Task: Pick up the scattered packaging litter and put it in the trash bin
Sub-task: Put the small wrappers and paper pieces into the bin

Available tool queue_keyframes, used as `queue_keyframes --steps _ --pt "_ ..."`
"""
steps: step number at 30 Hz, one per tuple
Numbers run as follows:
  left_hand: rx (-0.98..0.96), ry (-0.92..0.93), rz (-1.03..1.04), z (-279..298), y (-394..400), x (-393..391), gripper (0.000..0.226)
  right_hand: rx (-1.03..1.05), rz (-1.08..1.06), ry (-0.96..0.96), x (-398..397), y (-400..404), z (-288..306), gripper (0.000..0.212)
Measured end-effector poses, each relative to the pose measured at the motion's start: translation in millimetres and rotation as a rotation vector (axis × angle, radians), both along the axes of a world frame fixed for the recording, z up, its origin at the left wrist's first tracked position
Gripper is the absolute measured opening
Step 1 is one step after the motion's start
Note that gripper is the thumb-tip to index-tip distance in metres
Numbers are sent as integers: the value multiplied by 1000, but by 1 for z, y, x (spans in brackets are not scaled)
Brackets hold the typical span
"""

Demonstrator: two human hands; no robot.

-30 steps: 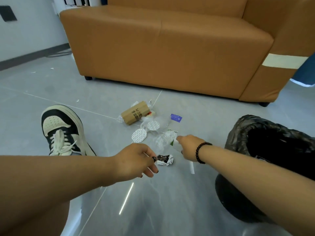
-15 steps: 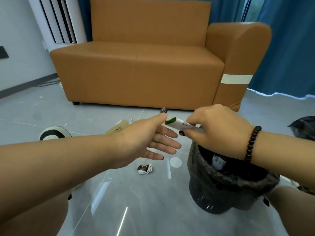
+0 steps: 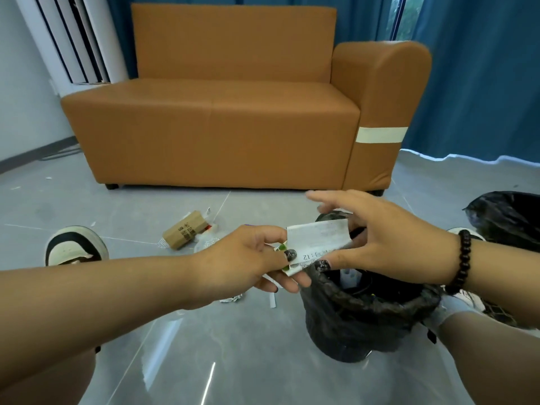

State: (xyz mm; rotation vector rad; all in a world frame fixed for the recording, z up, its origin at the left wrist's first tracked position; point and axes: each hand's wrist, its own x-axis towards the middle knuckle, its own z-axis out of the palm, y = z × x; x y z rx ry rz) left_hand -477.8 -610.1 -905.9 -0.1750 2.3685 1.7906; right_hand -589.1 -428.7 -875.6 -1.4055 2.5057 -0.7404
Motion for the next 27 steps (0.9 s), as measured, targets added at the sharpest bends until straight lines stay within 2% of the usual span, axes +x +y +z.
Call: queue_keyframes --steps 3,6,10,14,18,20,22,25,27 --pt "-24 13 -35 -2 2 0 21 -184 47 -381 -1 3 -3 33" --pt "-1 13 2 -3 3 -3 19 -253 -14 -418 -3 1 -7 16" --pt "120 -22 95 -4 0 -7 13 -304 -74 -450 -7 0 -8 10" --pt "277 -83 177 -7 -6 -10 33 -308 -106 -403 -16 1 -12 12" --pt "190 -134 108 -14 -7 -11 28 -407 -71 -486 -14 0 -16 17" --pt "159 -127 78 -18 -7 -13 26 -414 -54 -463 -14 -2 -18 27" --pt "146 -85 91 -20 -7 -16 15 -404 -50 -491 -15 -5 -21 31" --pt "145 -32 184 -25 -11 -24 6 -444 -36 -743 -20 -9 -24 24" --pt "141 -20 223 -28 -14 -28 5 -473 -85 -773 -23 -11 -27 21"
